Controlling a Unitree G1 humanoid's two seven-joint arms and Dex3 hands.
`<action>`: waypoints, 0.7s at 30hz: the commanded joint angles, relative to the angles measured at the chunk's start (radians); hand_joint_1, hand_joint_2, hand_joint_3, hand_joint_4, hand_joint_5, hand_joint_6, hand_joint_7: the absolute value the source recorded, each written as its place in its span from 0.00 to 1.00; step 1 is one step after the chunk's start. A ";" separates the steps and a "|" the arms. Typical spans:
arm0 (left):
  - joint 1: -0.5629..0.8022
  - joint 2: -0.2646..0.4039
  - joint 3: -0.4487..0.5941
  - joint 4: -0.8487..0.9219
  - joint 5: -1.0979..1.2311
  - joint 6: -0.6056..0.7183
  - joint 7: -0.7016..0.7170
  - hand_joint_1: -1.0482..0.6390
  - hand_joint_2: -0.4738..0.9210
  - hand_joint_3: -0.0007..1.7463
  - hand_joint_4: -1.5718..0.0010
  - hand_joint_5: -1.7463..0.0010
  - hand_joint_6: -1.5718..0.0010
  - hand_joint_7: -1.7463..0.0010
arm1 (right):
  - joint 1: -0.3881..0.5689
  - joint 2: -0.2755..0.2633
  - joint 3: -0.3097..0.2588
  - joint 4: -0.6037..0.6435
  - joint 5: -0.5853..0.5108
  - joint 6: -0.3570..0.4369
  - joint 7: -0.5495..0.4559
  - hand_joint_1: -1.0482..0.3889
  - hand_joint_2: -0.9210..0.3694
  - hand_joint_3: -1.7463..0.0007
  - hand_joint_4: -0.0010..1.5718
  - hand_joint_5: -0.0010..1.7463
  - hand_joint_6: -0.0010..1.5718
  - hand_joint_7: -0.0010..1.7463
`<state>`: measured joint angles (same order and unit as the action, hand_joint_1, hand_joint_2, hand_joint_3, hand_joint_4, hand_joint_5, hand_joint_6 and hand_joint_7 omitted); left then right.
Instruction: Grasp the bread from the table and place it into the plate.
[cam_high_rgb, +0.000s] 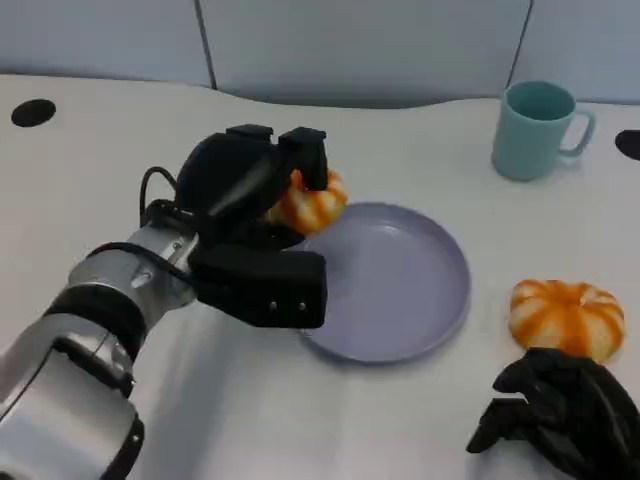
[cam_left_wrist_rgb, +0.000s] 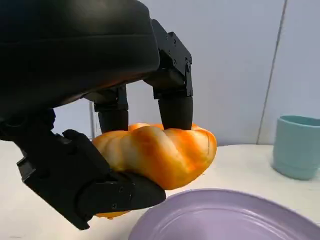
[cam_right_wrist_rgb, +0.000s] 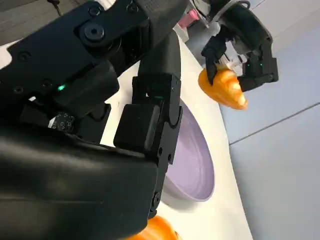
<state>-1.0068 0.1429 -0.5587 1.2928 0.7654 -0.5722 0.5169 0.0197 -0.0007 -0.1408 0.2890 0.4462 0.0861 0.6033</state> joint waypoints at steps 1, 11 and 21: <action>-0.044 -0.029 -0.024 -0.007 0.013 0.006 -0.018 0.52 0.74 0.59 0.44 0.00 0.56 0.00 | 0.003 -0.005 -0.001 -0.019 0.002 0.019 -0.026 0.05 0.21 1.00 0.93 0.36 0.96 0.19; -0.044 -0.092 -0.078 -0.002 0.031 -0.013 -0.034 0.49 0.78 0.55 0.43 0.00 0.56 0.01 | 0.003 0.004 0.011 -0.020 -0.006 0.005 -0.029 0.04 0.20 1.00 0.92 0.39 0.95 0.21; -0.039 -0.134 -0.091 0.007 0.035 -0.004 -0.086 0.46 0.81 0.42 0.42 0.00 0.55 0.09 | 0.006 0.010 0.019 -0.021 -0.005 -0.001 -0.025 0.04 0.20 1.00 0.92 0.39 0.94 0.22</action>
<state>-1.0330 0.0106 -0.6416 1.2955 0.7969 -0.5813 0.4561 0.0205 0.0169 -0.1194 0.2780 0.4393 0.0943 0.5748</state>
